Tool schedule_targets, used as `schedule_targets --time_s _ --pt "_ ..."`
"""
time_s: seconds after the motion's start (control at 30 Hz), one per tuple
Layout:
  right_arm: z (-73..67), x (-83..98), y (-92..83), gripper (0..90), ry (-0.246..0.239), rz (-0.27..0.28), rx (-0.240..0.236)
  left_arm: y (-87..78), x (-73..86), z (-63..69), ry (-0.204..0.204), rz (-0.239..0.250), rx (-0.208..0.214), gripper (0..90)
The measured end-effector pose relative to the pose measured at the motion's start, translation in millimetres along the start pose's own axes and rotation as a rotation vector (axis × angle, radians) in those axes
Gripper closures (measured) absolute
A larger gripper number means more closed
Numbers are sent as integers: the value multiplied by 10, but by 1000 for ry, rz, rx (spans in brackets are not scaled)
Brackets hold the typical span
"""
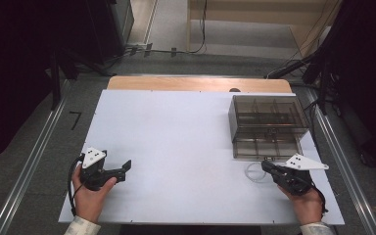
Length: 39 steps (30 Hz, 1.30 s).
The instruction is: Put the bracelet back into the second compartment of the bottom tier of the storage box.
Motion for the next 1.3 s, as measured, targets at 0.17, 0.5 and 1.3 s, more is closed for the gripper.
schedule_targets --time_s 0.17,0.5,1.3 --pt "20 -3 -32 845 6 11 14 2 0 -1 -1 -1 0 44" --pt "45 -7 -69 845 12 26 31 2 1 -3 -2 -1 -1 44" --pt "179 -31 -223 845 35 76 94 -2 0 -8 -7 3 -2 44"
Point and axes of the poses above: each handheld gripper's, and its own axes: y roughly forward along the jaws, x roughly out of its underside, z roughly to its right, the point moved 1 cm from there along y, roughly forward along the jaws, and after that the axes turned 11 degrees about -y, right-handed, at the moved point
